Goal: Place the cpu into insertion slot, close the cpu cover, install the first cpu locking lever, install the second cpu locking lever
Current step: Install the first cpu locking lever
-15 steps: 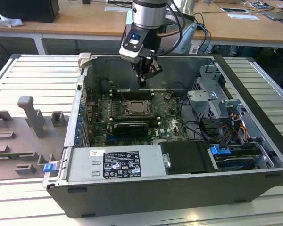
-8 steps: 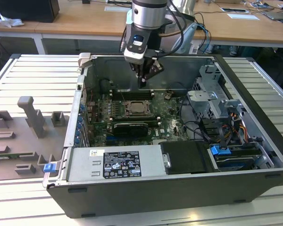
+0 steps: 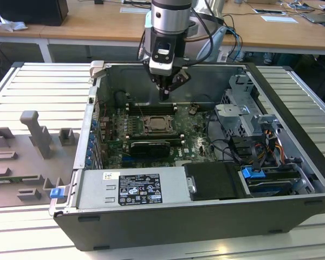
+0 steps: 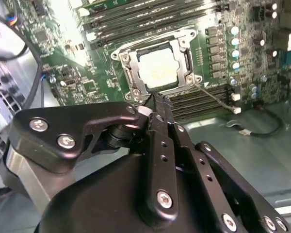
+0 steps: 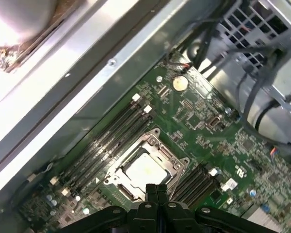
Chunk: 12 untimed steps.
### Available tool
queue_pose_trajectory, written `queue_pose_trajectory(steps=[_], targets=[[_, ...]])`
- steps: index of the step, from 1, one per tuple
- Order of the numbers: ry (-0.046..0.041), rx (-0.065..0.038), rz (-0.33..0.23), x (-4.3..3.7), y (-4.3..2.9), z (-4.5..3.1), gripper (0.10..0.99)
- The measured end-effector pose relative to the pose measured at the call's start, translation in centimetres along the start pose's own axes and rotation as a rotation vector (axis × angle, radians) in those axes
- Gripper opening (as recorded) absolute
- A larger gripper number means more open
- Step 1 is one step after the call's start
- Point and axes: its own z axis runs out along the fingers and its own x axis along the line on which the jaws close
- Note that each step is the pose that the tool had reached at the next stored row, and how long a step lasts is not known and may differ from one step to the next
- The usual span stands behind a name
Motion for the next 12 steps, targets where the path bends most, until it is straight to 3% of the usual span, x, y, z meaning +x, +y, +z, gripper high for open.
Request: queue_pose_trajectory(steps=[8,12], targets=[[0.0,-0.002,-0.226,0.0,0.0,0.15,0.106],[0.0001,-0.003,-0.302,0.0,0.0,0.18,0.106]])
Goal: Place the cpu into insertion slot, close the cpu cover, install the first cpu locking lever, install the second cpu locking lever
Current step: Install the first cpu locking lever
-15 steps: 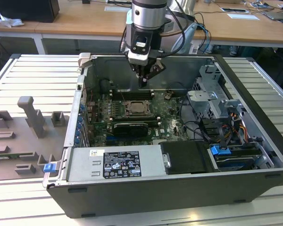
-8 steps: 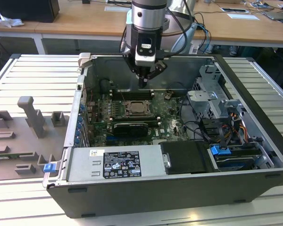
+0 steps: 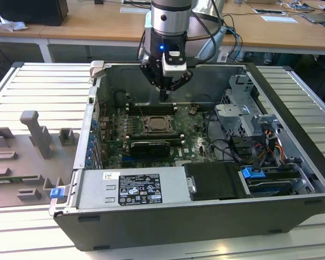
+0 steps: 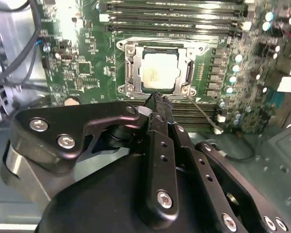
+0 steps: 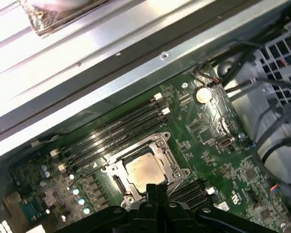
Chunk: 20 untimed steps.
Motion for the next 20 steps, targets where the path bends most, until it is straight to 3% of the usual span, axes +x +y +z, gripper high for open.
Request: queue_pose_trajectory(steps=[5,7,10,17,19,20], targets=[[0.0001,-0.001,-0.157,0.0,0.0,0.11,0.106],[0.0001,-0.002,-0.195,0.0,0.0,0.13,0.106],[0.0001,-0.003,-0.311,0.0,0.0,0.25,0.106],[0.001,-0.007,-0.464,0.01,0.0,0.5,0.106],[0.0011,-0.008,-0.485,0.12,-0.06,0.53,0.106],[0.0014,-0.01,-0.487,0.56,-0.28,0.56,0.106]])
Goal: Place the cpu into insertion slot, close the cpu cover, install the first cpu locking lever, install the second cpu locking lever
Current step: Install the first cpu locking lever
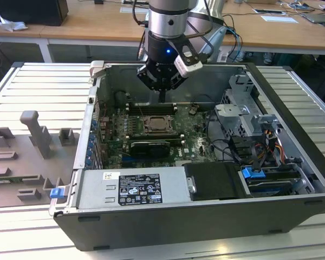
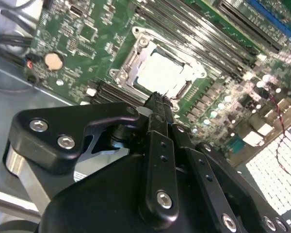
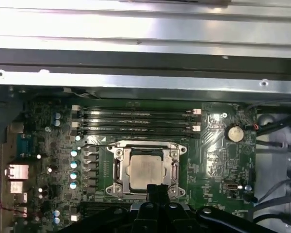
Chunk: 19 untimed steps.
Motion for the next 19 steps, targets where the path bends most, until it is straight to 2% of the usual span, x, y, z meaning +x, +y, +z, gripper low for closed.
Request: queue_pose_trajectory(steps=[11,14,19], targets=[[-0.0024,-0.012,0.0,4.9,0.14,0.45,0.106],[-0.0022,-0.012,0.0,5.87,0.16,0.67,0.106],[-0.0022,-0.012,0.0,7.03,0.19,1.0,0.106]])
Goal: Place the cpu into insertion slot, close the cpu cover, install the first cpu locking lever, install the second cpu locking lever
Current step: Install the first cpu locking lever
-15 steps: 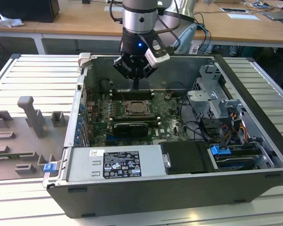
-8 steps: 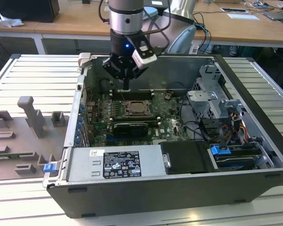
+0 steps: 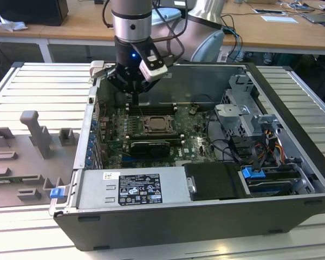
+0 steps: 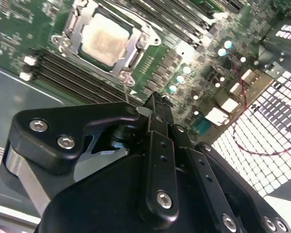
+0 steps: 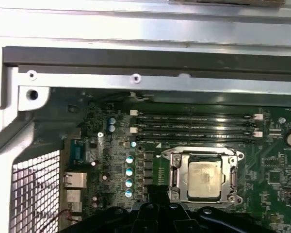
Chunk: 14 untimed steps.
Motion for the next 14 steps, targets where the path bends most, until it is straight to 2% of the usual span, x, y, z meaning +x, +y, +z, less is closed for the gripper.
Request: queue_pose_trajectory(steps=[3,7,14], targets=[[0.0,0.0,0.0,0.74,0.01,0.54,0.106],[0.0001,0.0,0.0,1.01,0.17,1.19,0.106],[-0.0001,-0.002,0.0,0.98,1.6,1.69,0.106]])
